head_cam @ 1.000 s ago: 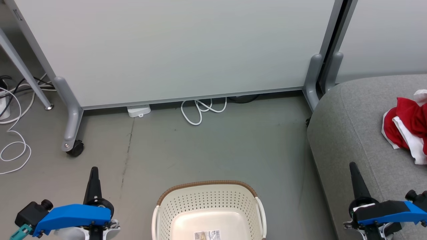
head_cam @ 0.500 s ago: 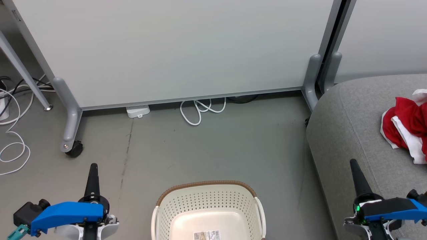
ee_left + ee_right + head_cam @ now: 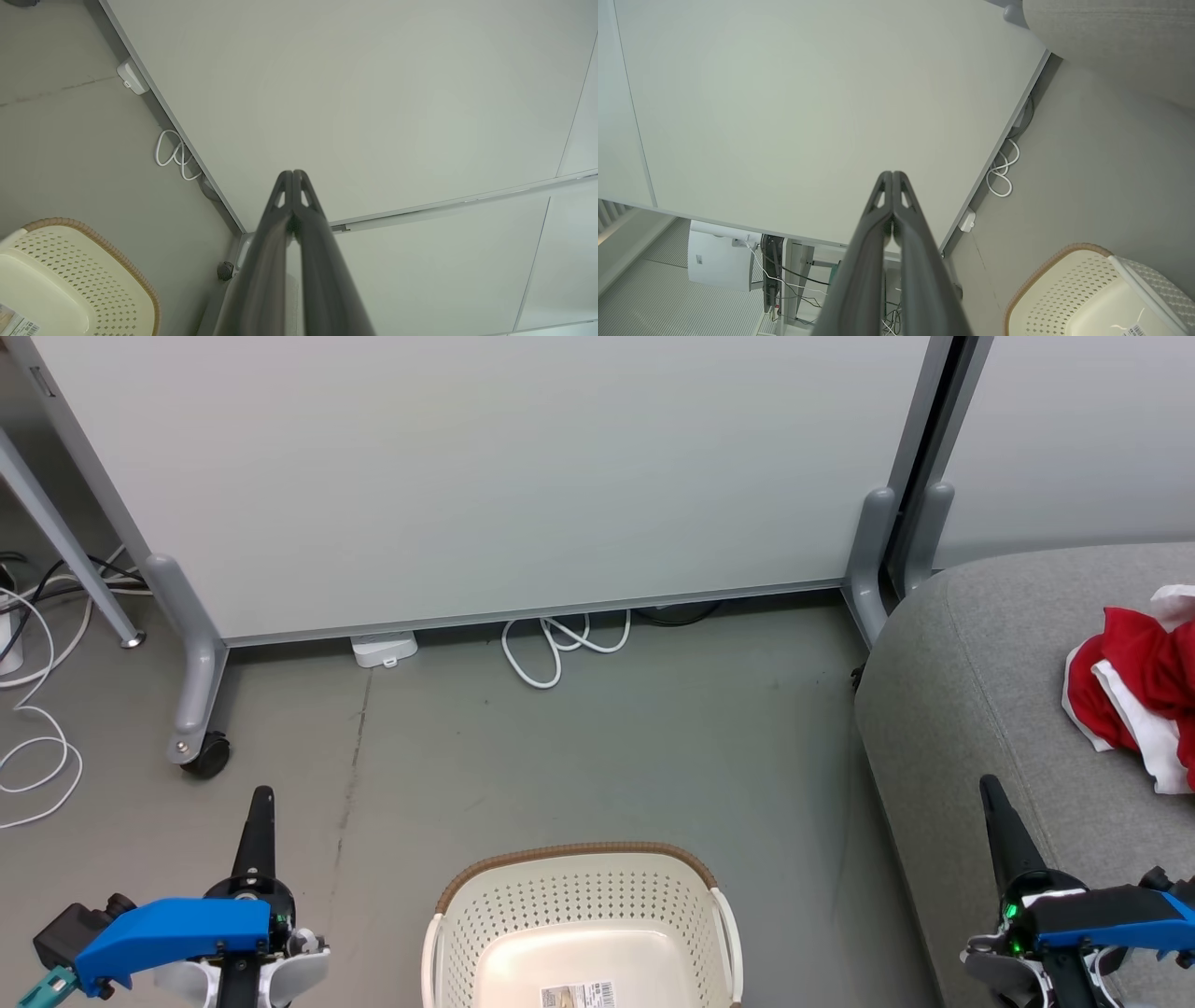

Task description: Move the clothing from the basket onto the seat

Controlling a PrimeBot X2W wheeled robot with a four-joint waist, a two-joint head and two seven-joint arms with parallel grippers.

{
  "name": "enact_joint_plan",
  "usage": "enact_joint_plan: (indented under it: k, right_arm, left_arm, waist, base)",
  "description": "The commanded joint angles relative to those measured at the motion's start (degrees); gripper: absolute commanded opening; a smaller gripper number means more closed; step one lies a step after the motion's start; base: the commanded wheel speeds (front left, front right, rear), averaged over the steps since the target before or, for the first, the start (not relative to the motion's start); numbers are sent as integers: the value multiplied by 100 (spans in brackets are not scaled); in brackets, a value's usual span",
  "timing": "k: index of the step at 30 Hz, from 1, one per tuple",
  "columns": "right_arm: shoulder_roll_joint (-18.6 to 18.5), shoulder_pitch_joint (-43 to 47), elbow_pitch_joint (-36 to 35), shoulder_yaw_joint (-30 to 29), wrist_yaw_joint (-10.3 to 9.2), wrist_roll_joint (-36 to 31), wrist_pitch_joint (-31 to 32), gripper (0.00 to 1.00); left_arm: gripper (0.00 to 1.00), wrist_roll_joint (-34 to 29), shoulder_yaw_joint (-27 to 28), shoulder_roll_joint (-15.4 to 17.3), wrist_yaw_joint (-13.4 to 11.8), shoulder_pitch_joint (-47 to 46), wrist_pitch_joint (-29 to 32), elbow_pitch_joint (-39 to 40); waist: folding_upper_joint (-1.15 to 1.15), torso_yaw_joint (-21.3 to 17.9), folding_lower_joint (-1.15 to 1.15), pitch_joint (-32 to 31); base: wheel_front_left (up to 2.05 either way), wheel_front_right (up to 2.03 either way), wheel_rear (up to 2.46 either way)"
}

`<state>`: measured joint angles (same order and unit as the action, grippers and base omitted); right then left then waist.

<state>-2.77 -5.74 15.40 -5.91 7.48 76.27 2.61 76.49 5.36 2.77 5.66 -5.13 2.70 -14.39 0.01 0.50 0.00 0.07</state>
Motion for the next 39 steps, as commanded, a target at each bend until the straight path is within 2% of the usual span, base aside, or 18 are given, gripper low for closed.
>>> enact_joint_plan:
  k: [1, 35, 39]
  right_arm:
    - [-17, -109, -55, -14, 2, 122, 43, 0]
    - [-18, -159, -89, -85, 2, 1609, 419, 0]
    - [-18, -160, -88, -84, 2, 1609, 413, 0]
  left_arm:
    - [0, 114, 42, 16, 15, -117, 29, 62]
    - [0, 1594, 142, 16, 22, -159, 401, 209]
    - [0, 1589, 143, 16, 22, -158, 408, 209]
  waist:
    - [-1, -1, 0, 0]
    - [-1, -50, 0, -13]
    - [-1, -51, 0, -13]
  base:
    - [0, 0, 0]
    - [0, 0, 0]
    - [0, 0, 0]
